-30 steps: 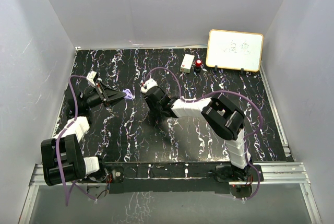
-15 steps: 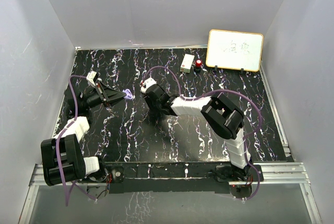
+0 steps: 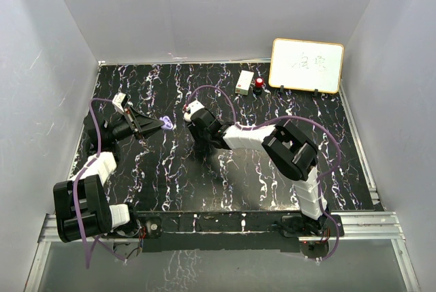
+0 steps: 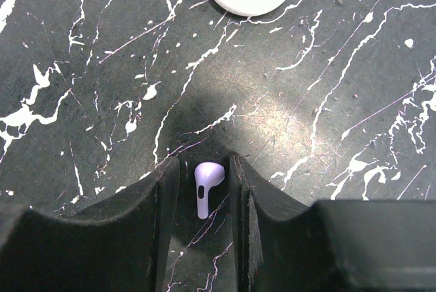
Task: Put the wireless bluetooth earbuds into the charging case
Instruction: Pick up the earbud from the center of the board.
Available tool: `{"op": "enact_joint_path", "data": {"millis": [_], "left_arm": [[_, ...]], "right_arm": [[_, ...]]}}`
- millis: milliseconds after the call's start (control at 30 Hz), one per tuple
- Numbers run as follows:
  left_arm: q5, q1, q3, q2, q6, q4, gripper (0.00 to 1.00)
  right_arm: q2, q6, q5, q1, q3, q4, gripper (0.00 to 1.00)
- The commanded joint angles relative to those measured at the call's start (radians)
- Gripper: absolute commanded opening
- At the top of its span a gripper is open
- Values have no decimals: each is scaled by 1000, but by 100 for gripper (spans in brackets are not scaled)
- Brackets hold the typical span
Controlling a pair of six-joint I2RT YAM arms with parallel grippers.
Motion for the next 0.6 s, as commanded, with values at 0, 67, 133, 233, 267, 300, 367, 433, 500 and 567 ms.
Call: {"op": "enact_joint_path", "data": {"millis": [0, 67, 133, 233, 267, 300, 367, 433, 500, 567], "left_arm": [[24, 9, 12, -29, -2, -1, 0], [23, 9, 12, -31, -2, -1, 0], [23, 9, 10, -32, -2, -2, 0], [23, 9, 9, -33, -1, -3, 0], [23, 9, 8, -33, -1, -2, 0], [23, 9, 8, -34, -1, -3, 0], [23, 10, 7, -32, -1, -3, 0], [22, 9, 6, -32, -1, -1, 0], [21, 10, 5, -32, -1, -1, 0], [22, 10, 5, -31, 0, -2, 0]], "right_arm": [[22, -5, -27, -10, -16, -68, 33], [20, -3, -32, -14, -19, -71, 32], [19, -4, -37, -17, -20, -73, 31], [18, -2, -42, -21, -19, -76, 29], [18, 0, -45, -22, -21, -77, 28], [18, 0, -48, -23, -18, -79, 28], [17, 0, -51, -25, -19, -81, 26], [17, 0, -53, -27, -17, -83, 25], [17, 0, -52, -27, -15, -87, 23], [13, -1, -52, -28, -15, -88, 20]]}}
